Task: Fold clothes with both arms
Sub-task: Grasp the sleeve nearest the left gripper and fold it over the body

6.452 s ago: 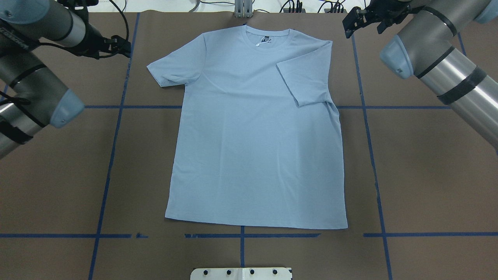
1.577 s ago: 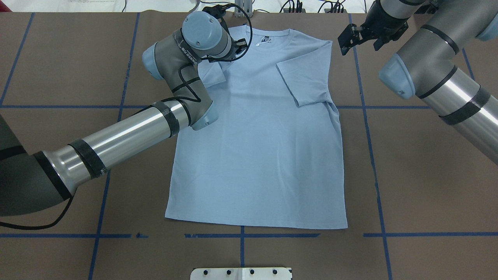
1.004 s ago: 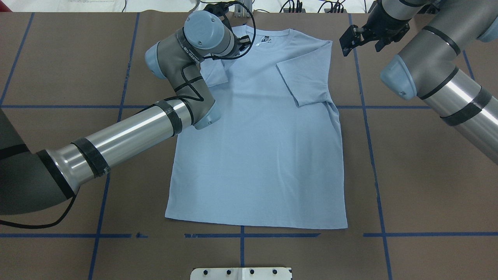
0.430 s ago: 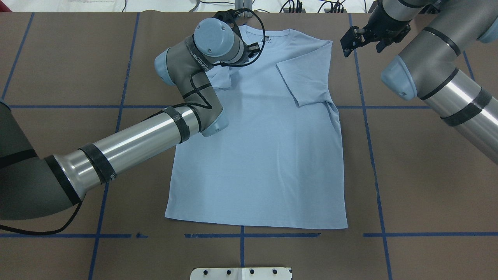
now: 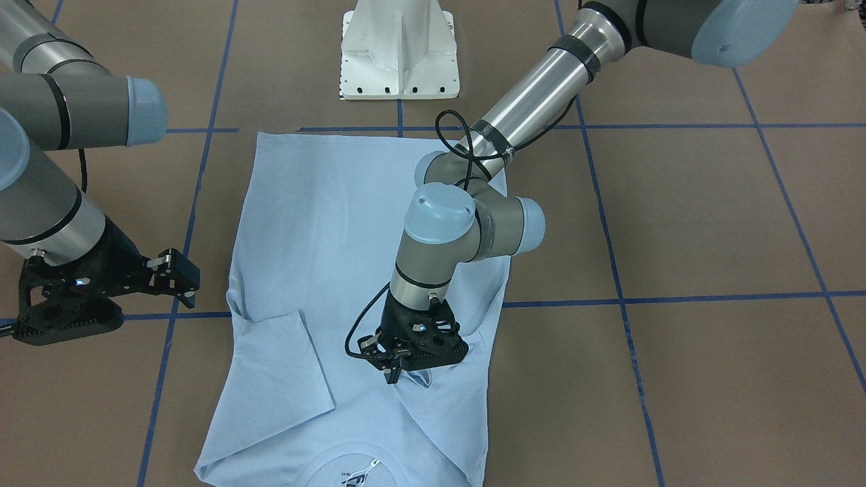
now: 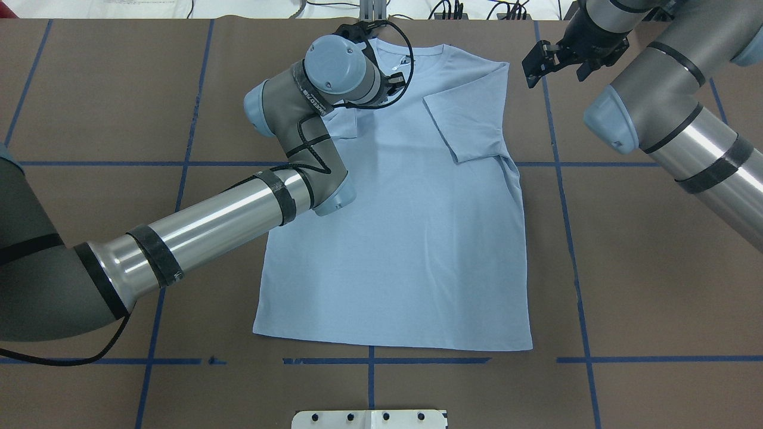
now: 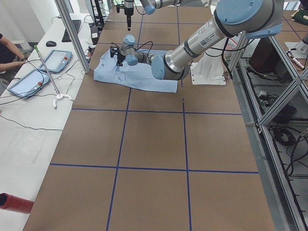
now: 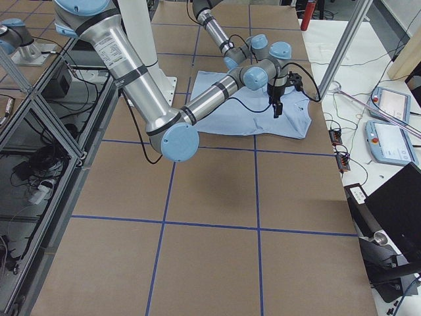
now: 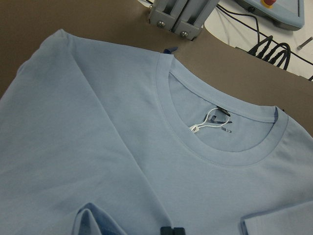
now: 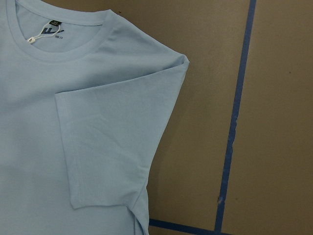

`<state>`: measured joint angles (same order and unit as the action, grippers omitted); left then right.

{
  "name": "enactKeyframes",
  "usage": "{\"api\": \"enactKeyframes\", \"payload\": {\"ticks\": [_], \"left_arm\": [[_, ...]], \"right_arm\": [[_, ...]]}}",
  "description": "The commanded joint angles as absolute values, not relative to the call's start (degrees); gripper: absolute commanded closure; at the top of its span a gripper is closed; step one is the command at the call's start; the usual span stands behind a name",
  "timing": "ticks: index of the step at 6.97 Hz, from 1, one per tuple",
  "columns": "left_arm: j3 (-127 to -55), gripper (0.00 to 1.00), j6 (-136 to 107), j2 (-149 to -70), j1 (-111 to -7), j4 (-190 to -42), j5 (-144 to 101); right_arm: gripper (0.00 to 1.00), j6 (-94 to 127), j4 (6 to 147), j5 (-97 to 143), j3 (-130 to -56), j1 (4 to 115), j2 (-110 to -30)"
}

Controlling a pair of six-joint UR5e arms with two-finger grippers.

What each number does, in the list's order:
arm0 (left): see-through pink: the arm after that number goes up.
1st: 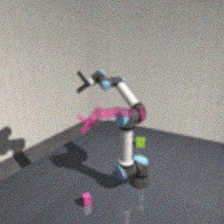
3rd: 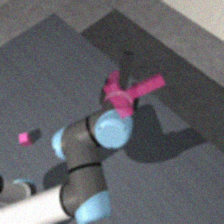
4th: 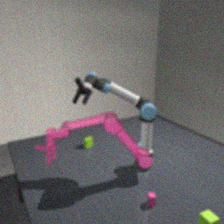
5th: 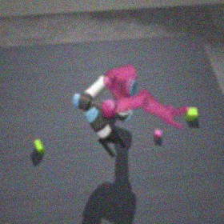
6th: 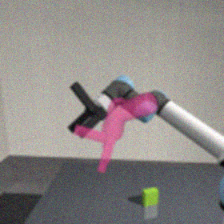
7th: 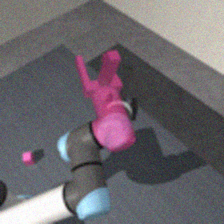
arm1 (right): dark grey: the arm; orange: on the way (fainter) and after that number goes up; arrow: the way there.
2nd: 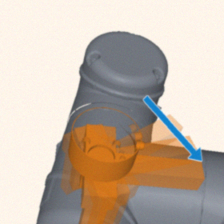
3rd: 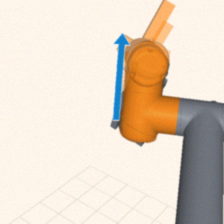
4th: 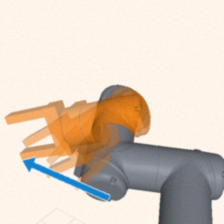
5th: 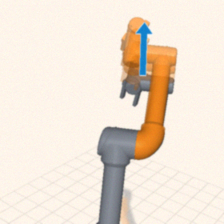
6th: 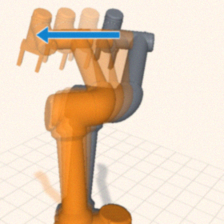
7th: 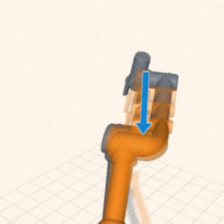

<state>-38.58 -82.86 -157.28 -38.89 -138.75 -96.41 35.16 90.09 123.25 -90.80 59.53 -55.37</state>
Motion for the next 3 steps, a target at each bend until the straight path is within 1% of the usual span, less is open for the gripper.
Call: {"api": "enactKeyframes", "payload": {"ticks": [1, 3], "left_arm": [[-38.7, 0.0, -82.2, -157.3, -39.0, -138.8, -96.7], [-39.7, 0.0, -79.7, -157.2, -40.2, -138.3, -99.6]], "right_arm": [[0.0, 35.2, 90.1, 123.3, -90.4, 59.5, -55.4], [0.0, 35.2, 90.1, 123.3, -90.4, 59.5, -55.5]]}}
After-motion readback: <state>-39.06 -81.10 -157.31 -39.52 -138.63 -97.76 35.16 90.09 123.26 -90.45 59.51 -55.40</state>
